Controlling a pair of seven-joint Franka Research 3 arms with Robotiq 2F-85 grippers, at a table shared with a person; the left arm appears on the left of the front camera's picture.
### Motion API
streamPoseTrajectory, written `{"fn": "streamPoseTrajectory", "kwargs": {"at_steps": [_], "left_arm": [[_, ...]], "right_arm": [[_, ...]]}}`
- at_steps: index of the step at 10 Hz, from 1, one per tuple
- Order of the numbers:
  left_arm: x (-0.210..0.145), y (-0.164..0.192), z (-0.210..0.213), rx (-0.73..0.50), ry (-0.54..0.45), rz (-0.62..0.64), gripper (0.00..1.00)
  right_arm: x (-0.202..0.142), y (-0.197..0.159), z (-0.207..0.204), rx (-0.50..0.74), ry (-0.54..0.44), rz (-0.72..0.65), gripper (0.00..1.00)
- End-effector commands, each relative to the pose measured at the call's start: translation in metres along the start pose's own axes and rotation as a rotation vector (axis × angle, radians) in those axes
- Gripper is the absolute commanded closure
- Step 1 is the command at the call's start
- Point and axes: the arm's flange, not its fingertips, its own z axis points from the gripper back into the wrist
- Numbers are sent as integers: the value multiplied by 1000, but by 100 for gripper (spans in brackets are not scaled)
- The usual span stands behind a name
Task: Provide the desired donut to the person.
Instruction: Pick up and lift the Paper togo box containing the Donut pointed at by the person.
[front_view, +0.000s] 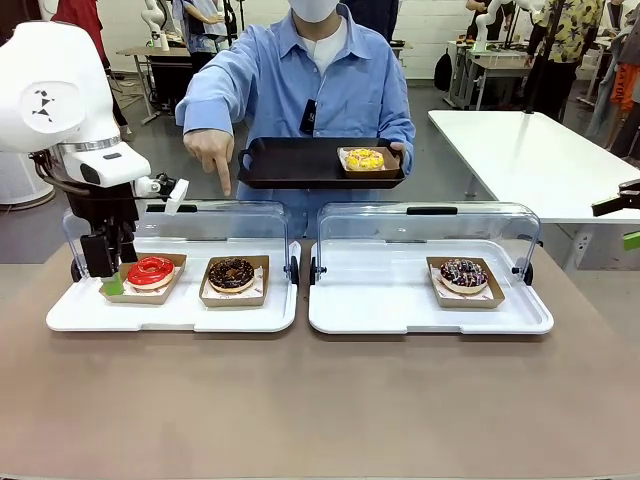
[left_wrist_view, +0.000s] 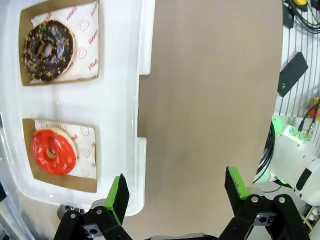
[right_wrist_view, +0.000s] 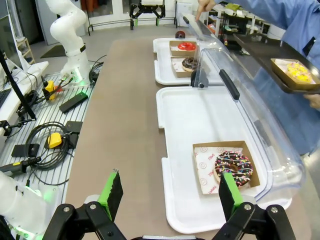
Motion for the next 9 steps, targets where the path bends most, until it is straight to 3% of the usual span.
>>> {"fn": "streamPoseTrajectory", "kwargs": {"at_steps": [1,2,9], "left_arm": [[-5,-9,6,-6,-128,-48,0],[0,0,0,0,0,0,0],[-1,0,-1,-8,-21,-10,0]], "right_arm": [[-1,1,0,3,-8,1,0],[-1,1,0,3,-8,1,0],[-1,1,0,3,-8,1,0]]}}
